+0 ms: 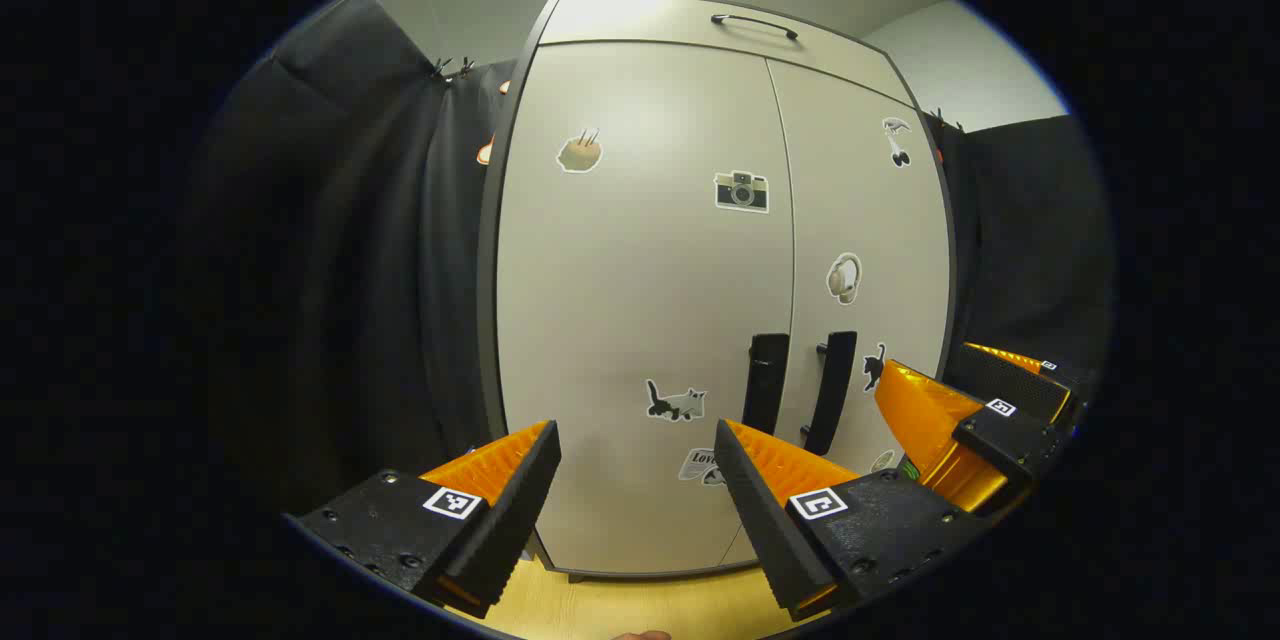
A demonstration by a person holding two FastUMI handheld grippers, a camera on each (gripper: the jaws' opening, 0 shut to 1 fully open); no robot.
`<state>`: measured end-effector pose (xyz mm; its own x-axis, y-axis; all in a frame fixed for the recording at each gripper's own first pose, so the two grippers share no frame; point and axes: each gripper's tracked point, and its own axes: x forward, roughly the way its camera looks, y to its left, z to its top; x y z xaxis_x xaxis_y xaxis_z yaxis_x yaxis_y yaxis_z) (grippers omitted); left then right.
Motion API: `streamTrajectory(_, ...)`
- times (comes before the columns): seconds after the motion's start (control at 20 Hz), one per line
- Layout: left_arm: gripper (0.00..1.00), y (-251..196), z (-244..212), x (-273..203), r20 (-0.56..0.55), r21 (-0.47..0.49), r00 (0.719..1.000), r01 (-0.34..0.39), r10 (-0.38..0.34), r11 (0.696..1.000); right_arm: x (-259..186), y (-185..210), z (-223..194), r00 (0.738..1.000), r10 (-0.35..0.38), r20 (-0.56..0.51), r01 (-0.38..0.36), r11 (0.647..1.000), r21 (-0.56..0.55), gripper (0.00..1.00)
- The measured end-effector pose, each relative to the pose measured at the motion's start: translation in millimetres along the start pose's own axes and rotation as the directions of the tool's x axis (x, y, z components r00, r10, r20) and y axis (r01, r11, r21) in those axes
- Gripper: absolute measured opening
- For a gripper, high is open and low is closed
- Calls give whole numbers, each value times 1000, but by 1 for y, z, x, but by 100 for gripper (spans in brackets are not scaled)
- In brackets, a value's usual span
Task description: Open the right door of the double-door shoe cabinet with the right hand, and open the left door with the left hand.
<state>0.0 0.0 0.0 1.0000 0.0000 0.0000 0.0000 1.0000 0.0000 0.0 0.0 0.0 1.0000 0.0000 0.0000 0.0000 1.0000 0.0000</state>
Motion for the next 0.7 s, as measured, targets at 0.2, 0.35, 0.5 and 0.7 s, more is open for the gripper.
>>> streamTrajectory(0.2,96,6,-2,-9,-3,-11,1000,-1,1,1000,-11,6,3,1000,7,-5,-7,1000,6,98)
streamTrajectory(0.35,96,7,-2,-14,-4,-30,1000,6,-6,1000,-17,9,4,1000,15,-16,-15,1000,22,98)
streamTrajectory(0.5,96,8,0,-16,0,-26,1000,6,-6,1000,-17,10,7,999,21,-27,-19,998,53,98)
streamTrajectory(0.7,96,12,2,-15,6,-26,1000,2,-2,1000,-9,8,7,1000,8,-23,-7,999,38,98)
